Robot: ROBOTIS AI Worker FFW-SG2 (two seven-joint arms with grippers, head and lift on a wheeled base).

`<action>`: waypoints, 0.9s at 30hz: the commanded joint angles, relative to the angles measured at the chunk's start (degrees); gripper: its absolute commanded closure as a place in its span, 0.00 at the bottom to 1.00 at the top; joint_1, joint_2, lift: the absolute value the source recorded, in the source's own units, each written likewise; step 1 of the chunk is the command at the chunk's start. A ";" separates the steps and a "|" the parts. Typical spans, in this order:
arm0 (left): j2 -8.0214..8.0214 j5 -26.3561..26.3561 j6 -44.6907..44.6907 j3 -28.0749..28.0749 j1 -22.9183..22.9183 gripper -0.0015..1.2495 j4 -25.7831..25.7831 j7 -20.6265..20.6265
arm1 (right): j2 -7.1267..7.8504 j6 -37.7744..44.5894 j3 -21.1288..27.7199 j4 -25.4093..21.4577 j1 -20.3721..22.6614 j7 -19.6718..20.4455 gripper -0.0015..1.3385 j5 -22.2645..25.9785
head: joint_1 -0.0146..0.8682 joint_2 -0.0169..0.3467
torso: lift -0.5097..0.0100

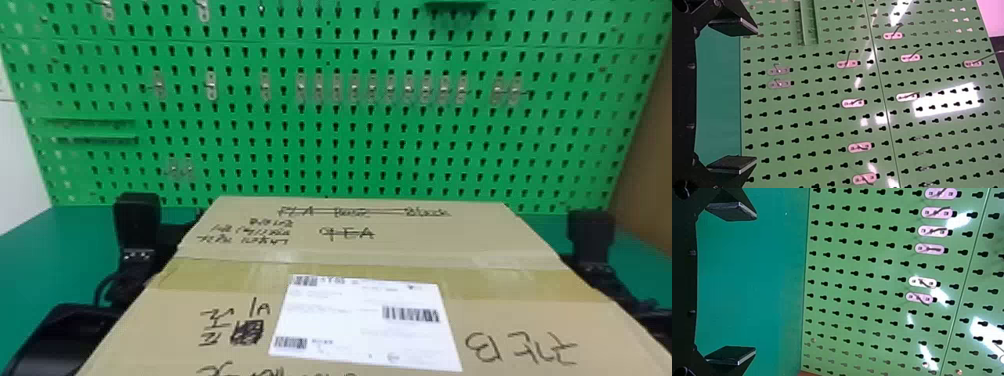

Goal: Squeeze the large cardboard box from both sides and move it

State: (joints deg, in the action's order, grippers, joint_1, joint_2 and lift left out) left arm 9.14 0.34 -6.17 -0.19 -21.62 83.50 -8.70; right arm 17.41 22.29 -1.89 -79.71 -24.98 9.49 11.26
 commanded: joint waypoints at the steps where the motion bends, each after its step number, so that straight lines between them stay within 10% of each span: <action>1: 0.00 -0.16 0.02 -0.07 0.35 0.10 -0.01 0.00 | -0.18 -0.05 0.48 0.00 0.54 0.00 0.08 1.13 | 0.47 0.19 | 0.58; 27: -0.88 -0.42 1.07 0.81 1.67 0.10 -0.80 0.00 | -0.71 -1.02 0.92 1.67 1.51 -0.26 0.08 0.69 | 0.47 0.19 | 0.58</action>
State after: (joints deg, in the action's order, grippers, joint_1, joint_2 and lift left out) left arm 8.26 -0.06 -5.10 0.53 -19.95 82.71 -8.70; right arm 16.64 21.19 -0.88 -78.05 -23.41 9.22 11.95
